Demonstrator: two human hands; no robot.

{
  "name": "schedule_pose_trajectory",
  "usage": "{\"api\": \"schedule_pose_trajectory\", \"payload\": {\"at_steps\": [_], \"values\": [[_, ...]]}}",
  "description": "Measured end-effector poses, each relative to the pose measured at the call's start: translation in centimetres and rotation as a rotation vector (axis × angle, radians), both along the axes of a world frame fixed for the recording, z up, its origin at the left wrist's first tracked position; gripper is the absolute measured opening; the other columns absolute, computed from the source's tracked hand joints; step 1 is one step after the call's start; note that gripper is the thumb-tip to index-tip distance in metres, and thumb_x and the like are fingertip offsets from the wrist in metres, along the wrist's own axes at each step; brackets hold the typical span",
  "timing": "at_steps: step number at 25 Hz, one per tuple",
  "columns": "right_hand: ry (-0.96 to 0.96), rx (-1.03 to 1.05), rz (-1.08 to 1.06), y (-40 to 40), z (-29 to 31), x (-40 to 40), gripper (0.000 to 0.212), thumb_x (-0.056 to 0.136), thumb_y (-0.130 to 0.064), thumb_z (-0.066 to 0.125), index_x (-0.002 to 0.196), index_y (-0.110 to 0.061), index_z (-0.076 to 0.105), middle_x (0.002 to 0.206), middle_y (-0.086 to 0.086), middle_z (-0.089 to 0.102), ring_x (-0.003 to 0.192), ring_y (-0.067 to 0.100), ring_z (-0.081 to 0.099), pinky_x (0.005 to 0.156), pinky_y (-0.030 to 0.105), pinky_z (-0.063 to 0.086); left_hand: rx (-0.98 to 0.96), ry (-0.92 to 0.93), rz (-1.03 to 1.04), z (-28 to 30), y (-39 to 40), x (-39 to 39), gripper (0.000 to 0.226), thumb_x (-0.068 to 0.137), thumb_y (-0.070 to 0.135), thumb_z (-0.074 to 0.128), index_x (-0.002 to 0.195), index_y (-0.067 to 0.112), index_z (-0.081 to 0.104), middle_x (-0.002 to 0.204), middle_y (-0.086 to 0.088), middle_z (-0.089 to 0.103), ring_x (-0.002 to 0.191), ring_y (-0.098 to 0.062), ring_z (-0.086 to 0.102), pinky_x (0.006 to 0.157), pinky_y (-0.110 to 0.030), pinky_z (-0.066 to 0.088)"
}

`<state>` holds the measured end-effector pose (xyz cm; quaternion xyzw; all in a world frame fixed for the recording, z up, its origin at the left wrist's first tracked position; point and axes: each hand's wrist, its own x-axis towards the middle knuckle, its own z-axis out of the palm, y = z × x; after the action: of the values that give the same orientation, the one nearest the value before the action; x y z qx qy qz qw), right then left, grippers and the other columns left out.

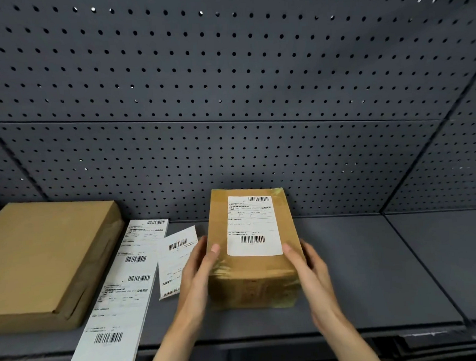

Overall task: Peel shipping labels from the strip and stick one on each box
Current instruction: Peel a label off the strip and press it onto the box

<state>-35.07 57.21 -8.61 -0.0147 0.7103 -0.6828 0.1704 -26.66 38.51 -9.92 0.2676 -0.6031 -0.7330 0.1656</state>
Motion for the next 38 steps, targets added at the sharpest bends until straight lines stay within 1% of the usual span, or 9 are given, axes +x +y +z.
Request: {"api": "schedule_pose_trajectory", "payload": {"at_steps": [3, 6, 10, 16, 23, 28, 32, 35, 38], "values": [[-0.051, -0.083, -0.004, -0.8, -1.1, 0.4, 0.056, 0.075, -0.043, 0.084, 0.126, -0.026, 0.064, 0.104, -0.019, 0.078, 0.095, -0.002, 0.072, 0.085, 0.026, 0.052, 0.022, 0.041, -0.002, -0.5, 1.1, -0.3, 0.078, 0.059, 0.054, 0.076, 0.13, 0.026, 0.061, 0.12, 0.012, 0.073, 0.114, -0.004, 0.065, 0.097, -0.025, 0.046], [-0.046, -0.117, -0.017, -0.9, -1.0, 0.4, 0.061, 0.067, -0.042, 0.081, 0.123, -0.024, 0.067, 0.107, -0.011, 0.079, 0.097, 0.004, 0.074, 0.088, 0.029, 0.053, 0.009, 0.074, 0.05, -0.7, 1.4, -0.6, 0.076, 0.058, 0.044, 0.079, 0.128, 0.022, 0.062, 0.111, 0.012, 0.076, 0.107, -0.006, 0.068, 0.083, -0.015, 0.049], [-0.038, -0.131, -0.045, -0.1, -0.7, 0.2, 0.055, 0.064, -0.038, 0.082, 0.115, -0.026, 0.067, 0.102, -0.012, 0.079, 0.089, 0.001, 0.074, 0.081, 0.026, 0.053, 0.022, 0.08, 0.055, -1.0, 2.1, -1.0, 0.087, 0.054, 0.046, 0.08, 0.135, 0.02, 0.058, 0.116, 0.007, 0.075, 0.111, -0.01, 0.068, 0.097, -0.028, 0.05], [0.002, -0.114, -0.126, 4.8, 0.3, -1.9, 0.071, 0.056, -0.046, 0.088, 0.12, -0.021, 0.068, 0.107, -0.003, 0.08, 0.1, 0.015, 0.075, 0.085, 0.032, 0.057, 0.028, 0.089, 0.014, 0.1, 6.7, -3.7, 0.062, 0.079, 0.012, 0.082, 0.134, 0.023, 0.056, 0.11, 0.012, 0.074, 0.095, 0.005, 0.069, 0.073, -0.006, 0.051], [0.01, -0.137, -0.169, 15.2, 0.6, -7.2, 0.063, 0.06, -0.037, 0.086, 0.118, -0.016, 0.07, 0.105, 0.003, 0.08, 0.097, 0.02, 0.076, 0.076, 0.03, 0.055, -0.003, 0.092, -0.025, 1.0, 17.2, -8.7, 0.067, 0.08, 0.02, 0.081, 0.14, 0.026, 0.052, 0.117, 0.014, 0.072, 0.107, 0.002, 0.067, 0.097, -0.026, 0.052], [0.019, -0.138, -0.146, 23.7, 1.1, -11.9, 0.053, 0.065, -0.034, 0.083, 0.114, -0.016, 0.07, 0.103, 0.002, 0.08, 0.095, 0.018, 0.076, 0.075, 0.031, 0.056, 0.017, 0.083, -0.022, 1.5, 25.6, -13.3, 0.065, 0.079, 0.02, 0.082, 0.138, 0.025, 0.055, 0.113, 0.016, 0.074, 0.101, 0.005, 0.068, 0.091, -0.022, 0.052], [0.007, -0.162, -0.126, 27.9, 0.9, -14.8, 0.049, 0.068, -0.028, 0.085, 0.112, -0.015, 0.069, 0.099, 0.001, 0.081, 0.087, 0.015, 0.077, 0.064, 0.024, 0.059, 0.04, 0.067, -0.018, 1.1, 30.0, -16.1, 0.065, 0.079, 0.021, 0.083, 0.138, 0.025, 0.055, 0.113, 0.014, 0.074, 0.101, 0.003, 0.068, 0.095, -0.028, 0.054], [-0.009, -0.16, -0.137, 29.7, 0.3, -16.0, 0.037, 0.079, -0.02, 0.084, 0.113, -0.014, 0.07, 0.099, 0.002, 0.081, 0.092, 0.019, 0.076, 0.065, 0.024, 0.058, 0.02, 0.039, -0.015, 0.5, 31.9, -17.1, 0.066, 0.079, 0.023, 0.083, 0.138, 0.027, 0.054, 0.113, 0.015, 0.073, 0.1, 0.004, 0.068, 0.097, -0.032, 0.054], [-0.029, -0.16, -0.144, 30.1, -0.4, -16.3, 0.046, 0.074, -0.024, 0.086, 0.115, -0.014, 0.069, 0.103, 0.004, 0.08, 0.092, 0.019, 0.077, 0.067, 0.026, 0.058, 0.011, 0.021, -0.017, 0.1, 32.3, -17.7, 0.066, 0.079, 0.025, 0.082, 0.138, 0.027, 0.054, 0.113, 0.014, 0.072, 0.101, 0.0, 0.068, 0.097, -0.034, 0.054]]}}
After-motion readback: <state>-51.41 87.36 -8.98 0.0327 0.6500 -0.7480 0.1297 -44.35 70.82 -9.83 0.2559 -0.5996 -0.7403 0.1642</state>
